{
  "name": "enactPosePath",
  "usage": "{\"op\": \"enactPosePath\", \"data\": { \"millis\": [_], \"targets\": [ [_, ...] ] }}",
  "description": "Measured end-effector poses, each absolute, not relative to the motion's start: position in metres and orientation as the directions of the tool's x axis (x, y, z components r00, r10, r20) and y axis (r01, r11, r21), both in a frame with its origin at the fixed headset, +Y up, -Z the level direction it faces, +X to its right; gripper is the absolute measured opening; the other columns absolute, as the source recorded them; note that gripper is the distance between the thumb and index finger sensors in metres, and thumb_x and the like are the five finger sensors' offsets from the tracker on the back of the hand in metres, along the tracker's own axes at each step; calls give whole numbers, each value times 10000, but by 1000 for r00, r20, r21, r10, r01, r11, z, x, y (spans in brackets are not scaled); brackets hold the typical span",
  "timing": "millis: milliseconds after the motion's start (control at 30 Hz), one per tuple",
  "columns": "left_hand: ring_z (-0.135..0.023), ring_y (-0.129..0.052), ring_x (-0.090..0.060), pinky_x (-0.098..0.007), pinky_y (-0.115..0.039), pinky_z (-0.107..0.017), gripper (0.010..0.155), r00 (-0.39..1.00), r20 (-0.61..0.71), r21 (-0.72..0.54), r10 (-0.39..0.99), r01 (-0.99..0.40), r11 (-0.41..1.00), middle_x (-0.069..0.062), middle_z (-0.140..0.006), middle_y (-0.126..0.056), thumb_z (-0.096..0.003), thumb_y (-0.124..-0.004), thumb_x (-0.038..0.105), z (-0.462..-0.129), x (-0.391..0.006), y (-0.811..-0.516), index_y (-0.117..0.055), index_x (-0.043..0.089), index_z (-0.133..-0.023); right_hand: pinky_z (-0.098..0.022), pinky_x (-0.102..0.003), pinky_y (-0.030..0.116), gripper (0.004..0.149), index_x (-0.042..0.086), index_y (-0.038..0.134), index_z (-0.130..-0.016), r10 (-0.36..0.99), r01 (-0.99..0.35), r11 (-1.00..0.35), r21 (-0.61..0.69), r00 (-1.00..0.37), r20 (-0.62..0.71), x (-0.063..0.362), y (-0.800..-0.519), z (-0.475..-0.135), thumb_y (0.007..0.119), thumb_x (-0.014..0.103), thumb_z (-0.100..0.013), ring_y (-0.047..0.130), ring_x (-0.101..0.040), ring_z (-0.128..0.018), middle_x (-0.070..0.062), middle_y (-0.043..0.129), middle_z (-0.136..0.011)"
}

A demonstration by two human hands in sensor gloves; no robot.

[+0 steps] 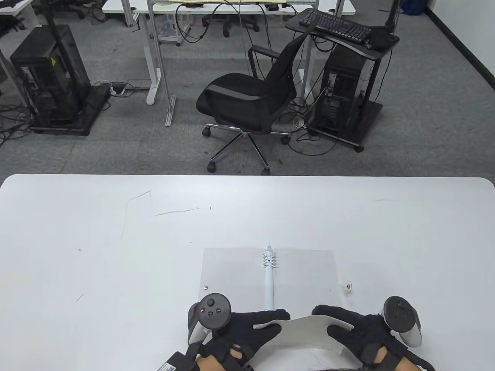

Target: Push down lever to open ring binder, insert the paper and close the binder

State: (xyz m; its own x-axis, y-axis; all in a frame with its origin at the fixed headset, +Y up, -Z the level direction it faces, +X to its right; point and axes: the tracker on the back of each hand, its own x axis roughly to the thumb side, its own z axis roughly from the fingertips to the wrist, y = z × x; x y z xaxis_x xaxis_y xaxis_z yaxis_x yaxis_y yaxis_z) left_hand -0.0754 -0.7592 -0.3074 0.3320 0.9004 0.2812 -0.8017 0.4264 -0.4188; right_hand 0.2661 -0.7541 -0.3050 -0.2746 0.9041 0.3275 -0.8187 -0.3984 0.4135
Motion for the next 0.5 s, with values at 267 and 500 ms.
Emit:
{"op": "enactPosePath", "data": {
  "millis": [267, 500],
  "targets": [
    [-763, -1068, -259, -500, -817, -595, 371, 408, 295, -318, 864, -811, 492, 85, -851, -1038, -451, -938, 408, -303, -84, -743, -916, 411, -821, -698, -634, 488, 637, 216, 656, -1049, 621, -603, -768, 214, -623, 476, 237, -666, -296, 857, 402, -474, 577, -437, -1026, -101, 691, -1122],
    [-757, -1071, -261, -503, -817, -592, 370, 445, 336, -314, 830, -778, 544, 75, -844, -1044, -450, -940, 405, -297, -78, -738, -920, 397, -819, -678, -630, 547, 640, 176, 763, -982, 179, -36, -959, 282, -846, 502, 130, -654, -300, 909, 436, -415, 730, -439, -951, -114, 808, -1048]
  ]
}}
